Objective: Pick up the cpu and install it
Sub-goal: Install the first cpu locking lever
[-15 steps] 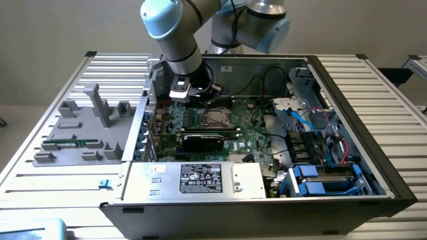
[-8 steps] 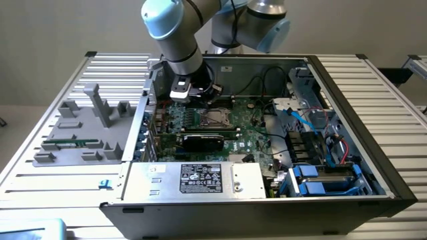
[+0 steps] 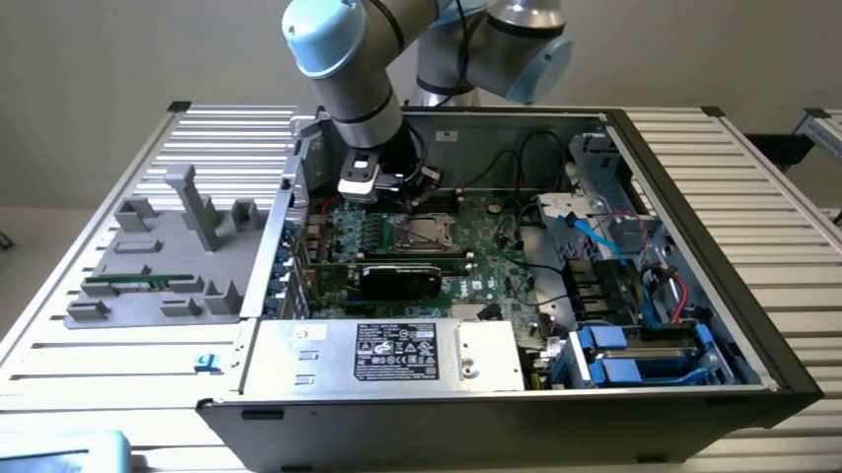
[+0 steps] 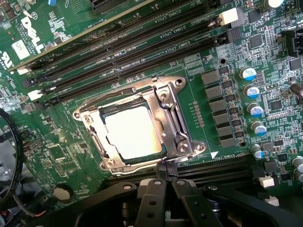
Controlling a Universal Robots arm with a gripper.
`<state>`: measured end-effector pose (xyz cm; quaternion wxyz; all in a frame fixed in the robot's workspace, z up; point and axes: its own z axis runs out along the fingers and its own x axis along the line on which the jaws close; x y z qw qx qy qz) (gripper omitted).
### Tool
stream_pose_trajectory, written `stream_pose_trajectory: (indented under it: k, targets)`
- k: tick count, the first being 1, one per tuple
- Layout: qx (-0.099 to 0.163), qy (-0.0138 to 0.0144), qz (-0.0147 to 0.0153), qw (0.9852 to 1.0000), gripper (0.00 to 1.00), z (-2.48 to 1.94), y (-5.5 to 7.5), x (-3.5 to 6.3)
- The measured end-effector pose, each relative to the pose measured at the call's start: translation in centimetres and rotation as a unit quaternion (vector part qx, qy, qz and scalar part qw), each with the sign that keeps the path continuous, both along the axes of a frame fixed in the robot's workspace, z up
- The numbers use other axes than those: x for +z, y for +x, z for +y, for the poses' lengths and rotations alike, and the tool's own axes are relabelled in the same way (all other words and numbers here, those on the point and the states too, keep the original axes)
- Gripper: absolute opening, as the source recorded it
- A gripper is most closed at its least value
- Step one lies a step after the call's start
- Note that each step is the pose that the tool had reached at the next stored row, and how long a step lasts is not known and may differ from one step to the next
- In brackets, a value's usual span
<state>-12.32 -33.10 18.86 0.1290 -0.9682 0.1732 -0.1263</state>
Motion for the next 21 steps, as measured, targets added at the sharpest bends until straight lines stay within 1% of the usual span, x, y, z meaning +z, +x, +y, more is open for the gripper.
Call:
stream_pose_trajectory:
  k: [7, 21]
  targets:
    - [0.0, -0.0005, -0.0006, 1.0, 0.11, -0.01, 0.24, 0.0]
    - [0.0, -0.0005, -0.0005, 1.0, 0.11, -0.01, 0.77, 0.0]
